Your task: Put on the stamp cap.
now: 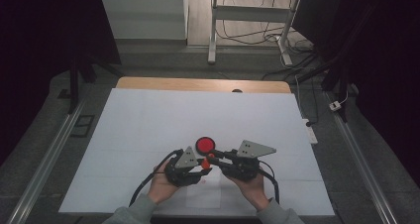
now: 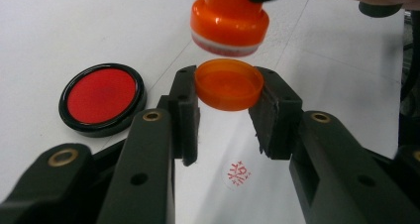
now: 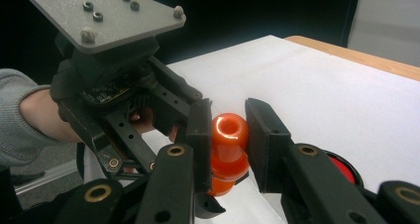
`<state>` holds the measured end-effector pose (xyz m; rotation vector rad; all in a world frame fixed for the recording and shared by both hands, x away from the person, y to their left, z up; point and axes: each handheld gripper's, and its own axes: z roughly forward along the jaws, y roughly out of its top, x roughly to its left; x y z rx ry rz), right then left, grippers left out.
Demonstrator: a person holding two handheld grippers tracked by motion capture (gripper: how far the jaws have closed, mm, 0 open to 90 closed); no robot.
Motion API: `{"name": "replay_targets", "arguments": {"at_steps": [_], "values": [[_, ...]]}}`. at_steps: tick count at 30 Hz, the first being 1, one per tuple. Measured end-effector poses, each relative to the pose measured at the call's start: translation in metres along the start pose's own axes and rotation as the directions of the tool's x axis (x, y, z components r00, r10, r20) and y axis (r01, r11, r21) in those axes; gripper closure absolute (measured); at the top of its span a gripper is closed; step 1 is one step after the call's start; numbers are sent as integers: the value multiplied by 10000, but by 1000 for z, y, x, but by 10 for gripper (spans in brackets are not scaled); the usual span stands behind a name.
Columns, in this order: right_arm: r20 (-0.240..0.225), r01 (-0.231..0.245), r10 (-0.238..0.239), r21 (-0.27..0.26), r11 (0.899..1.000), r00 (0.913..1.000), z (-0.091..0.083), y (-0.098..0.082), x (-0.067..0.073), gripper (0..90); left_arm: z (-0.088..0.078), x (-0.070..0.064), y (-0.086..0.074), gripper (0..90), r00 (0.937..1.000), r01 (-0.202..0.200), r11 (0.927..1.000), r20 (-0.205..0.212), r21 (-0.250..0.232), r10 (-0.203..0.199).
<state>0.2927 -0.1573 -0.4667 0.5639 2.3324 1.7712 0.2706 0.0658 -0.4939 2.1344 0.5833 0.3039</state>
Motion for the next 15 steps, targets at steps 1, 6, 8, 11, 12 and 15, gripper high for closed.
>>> {"name": "replay_targets", "arguments": {"at_steps": [1,6,8,11,12,15], "values": [[-7,5,-5,6,10000,10000,0,0,0,723,0,0,0,644,10000,3,10000,-6,-18,-3],[-52,9,-9,61,10000,10000,1,-1,1,723,-1,0,0,644,10000,2,10000,-63,-53,-2],[-86,-5,6,87,10000,10000,2,-1,1,723,-1,0,0,644,10000,-7,10000,-94,-51,7],[-118,3,-2,112,9999,9999,3,-2,1,722,0,0,0,644,9999,-50,10000,-119,-16,50],[-121,11,-10,120,9999,9999,3,-2,1,723,0,0,0,644,9999,-59,10000,-117,-9,59],[-144,9,-7,123,9999,9999,4,-2,2,722,0,-1,0,644,9999,-64,10000,-128,-22,64]]}}
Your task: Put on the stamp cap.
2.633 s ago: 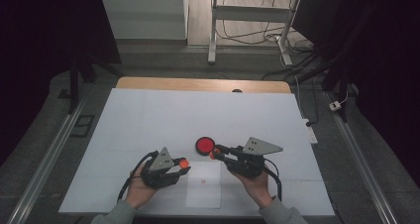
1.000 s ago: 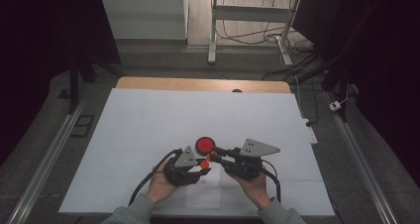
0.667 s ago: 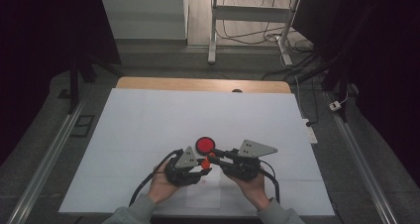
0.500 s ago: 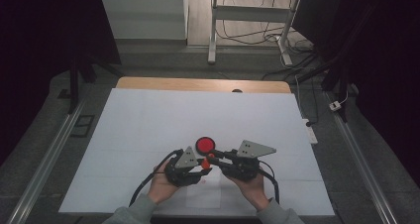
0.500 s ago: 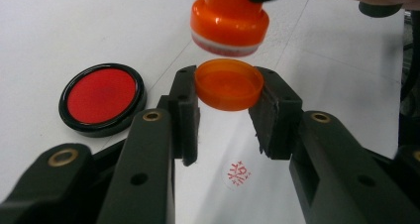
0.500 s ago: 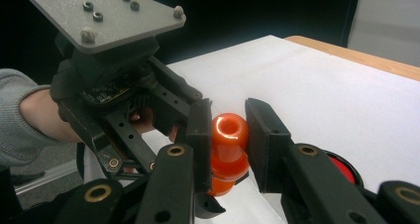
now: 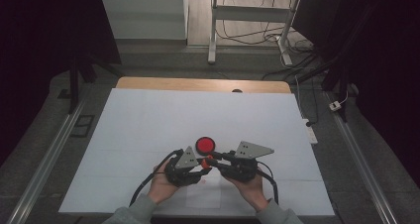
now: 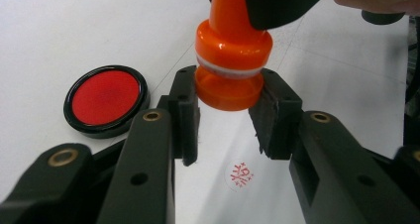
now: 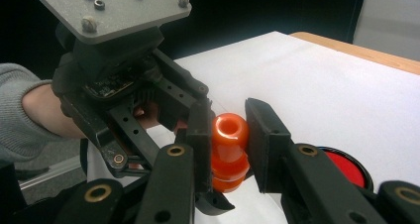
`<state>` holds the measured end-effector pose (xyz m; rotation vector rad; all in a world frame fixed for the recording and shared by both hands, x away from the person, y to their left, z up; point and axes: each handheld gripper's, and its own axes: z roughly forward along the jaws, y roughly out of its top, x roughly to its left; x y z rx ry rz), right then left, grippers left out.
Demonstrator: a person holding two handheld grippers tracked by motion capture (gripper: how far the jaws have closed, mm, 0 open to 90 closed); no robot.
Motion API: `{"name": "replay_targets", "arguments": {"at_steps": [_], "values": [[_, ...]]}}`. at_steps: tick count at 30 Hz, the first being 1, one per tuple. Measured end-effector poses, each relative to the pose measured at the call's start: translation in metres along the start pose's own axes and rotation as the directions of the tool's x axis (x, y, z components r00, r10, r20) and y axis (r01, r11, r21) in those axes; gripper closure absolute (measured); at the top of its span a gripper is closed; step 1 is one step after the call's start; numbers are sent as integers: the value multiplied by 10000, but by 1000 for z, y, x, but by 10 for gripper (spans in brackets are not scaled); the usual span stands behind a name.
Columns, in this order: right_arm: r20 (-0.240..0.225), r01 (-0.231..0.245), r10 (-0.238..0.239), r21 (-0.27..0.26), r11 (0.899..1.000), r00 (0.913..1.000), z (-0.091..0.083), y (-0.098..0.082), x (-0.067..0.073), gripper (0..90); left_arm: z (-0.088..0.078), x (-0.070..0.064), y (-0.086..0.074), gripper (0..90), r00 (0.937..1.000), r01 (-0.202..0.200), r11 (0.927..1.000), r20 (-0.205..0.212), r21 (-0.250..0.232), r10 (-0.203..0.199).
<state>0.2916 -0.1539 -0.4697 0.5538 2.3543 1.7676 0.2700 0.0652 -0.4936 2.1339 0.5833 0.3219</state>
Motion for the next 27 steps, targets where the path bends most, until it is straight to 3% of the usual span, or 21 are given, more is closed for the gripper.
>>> {"name": "replay_targets", "arguments": {"at_steps": [27], "values": [[-68,-3,4,113,9999,10000,3,-3,1,723,-2,0,1,644,10000,25,9999,-29,-164,-26]]}}
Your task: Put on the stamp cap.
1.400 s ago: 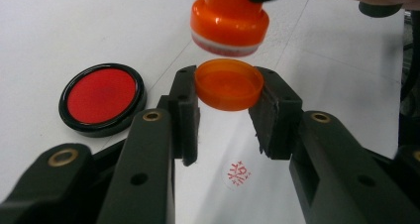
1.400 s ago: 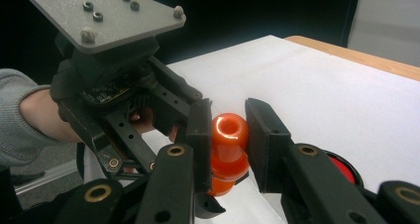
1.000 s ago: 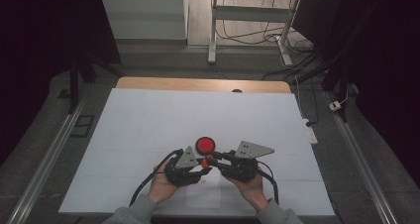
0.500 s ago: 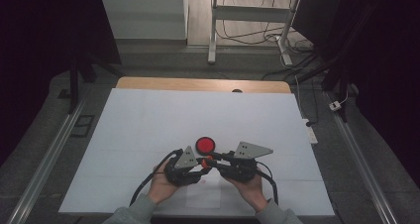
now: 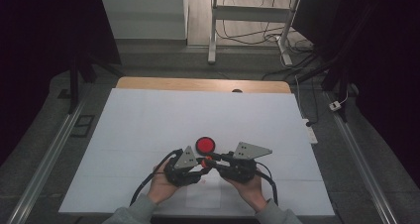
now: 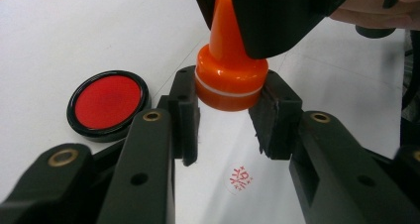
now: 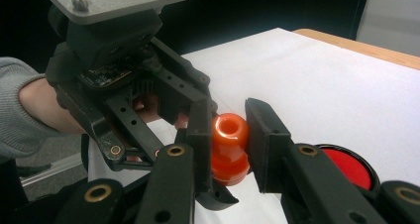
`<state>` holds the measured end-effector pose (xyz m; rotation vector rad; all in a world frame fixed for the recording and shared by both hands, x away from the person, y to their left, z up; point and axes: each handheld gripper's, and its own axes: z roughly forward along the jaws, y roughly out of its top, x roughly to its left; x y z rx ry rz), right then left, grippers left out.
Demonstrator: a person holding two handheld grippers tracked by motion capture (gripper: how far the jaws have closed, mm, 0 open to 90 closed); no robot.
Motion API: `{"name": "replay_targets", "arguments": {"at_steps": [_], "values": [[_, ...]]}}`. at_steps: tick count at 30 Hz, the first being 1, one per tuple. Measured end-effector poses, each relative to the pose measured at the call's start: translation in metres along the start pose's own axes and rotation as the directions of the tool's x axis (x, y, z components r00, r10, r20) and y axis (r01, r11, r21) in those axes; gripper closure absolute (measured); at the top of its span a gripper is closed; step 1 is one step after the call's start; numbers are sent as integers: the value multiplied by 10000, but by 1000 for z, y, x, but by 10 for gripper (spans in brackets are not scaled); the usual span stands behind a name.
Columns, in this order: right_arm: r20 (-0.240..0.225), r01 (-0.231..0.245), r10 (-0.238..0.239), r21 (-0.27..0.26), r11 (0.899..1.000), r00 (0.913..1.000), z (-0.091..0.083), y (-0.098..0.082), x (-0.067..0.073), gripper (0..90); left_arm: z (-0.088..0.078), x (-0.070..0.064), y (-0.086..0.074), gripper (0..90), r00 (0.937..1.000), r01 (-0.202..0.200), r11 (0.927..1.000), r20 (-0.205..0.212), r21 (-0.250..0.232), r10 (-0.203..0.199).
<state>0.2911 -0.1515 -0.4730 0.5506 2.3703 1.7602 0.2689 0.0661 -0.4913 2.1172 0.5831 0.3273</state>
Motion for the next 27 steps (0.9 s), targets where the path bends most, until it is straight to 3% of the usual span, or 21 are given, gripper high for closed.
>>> {"name": "replay_targets", "arguments": {"at_steps": [27], "values": [[77,20,-18,-212,9998,10000,-1,-2,0,727,0,-5,0,652,9988,-258,9996,-428,-95,254]]}}
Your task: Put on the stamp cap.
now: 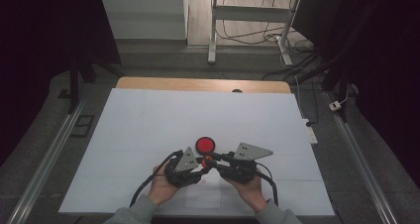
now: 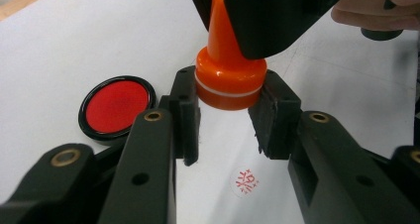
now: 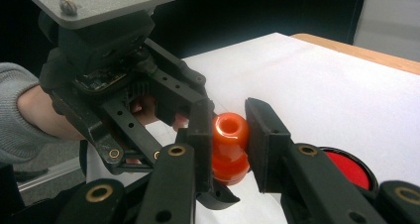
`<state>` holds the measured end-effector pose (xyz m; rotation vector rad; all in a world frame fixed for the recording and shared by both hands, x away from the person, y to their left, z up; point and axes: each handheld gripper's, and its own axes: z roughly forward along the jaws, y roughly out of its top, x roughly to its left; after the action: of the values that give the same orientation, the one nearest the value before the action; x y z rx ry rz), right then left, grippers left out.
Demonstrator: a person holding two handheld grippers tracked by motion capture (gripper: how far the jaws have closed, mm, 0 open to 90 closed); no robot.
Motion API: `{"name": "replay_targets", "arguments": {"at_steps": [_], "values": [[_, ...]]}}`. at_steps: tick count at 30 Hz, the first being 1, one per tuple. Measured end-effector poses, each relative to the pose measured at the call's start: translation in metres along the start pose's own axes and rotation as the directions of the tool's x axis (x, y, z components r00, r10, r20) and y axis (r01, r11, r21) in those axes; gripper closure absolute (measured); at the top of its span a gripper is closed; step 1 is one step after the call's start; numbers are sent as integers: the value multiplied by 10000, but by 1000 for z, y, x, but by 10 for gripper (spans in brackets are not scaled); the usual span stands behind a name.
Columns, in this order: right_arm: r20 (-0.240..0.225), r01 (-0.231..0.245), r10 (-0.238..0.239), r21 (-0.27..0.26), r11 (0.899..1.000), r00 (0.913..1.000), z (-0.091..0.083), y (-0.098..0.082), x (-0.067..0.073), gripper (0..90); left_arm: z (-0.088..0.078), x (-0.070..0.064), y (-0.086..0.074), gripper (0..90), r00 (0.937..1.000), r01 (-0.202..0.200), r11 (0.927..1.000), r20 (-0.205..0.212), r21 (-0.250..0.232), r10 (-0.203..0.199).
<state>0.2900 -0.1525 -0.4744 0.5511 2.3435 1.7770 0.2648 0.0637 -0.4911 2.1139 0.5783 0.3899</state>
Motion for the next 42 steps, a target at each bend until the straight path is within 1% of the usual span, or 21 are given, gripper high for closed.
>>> {"name": "replay_targets", "arguments": {"at_steps": [4,9,14,16,21,28,37,42], "values": [[-28,-32,33,24,10000,10000,1,-2,0,727,1,0,0,652,10000,-22,9999,31,122,21],[-28,-80,80,-13,10000,10000,1,-3,-1,728,0,0,0,652,10000,-36,9999,7,97,36],[-26,-96,96,50,9999,10000,2,-4,-1,728,2,0,0,652,10000,-13,9997,3,240,13],[-42,-157,157,53,9999,9999,2,-5,-1,728,2,0,-1,653,10000,-68,9997,-43,249,69],[-48,-293,293,56,9996,9996,3,-6,-2,729,2,-1,-1,653,10000,-61,9995,-56,294,63],[-84,-321,322,119,9994,9994,3,-7,-3,729,3,-1,-1,653,9999,-105,9992,-52,385,107],[-83,-352,353,136,9993,9993,3,-7,-3,730,3,-1,-1,653,9999,-31,9993,-96,367,35],[-59,-348,349,239,9991,9994,4,-8,-3,730,4,-1,-1,653,9999,-50,9988,-117,478,56]]}}
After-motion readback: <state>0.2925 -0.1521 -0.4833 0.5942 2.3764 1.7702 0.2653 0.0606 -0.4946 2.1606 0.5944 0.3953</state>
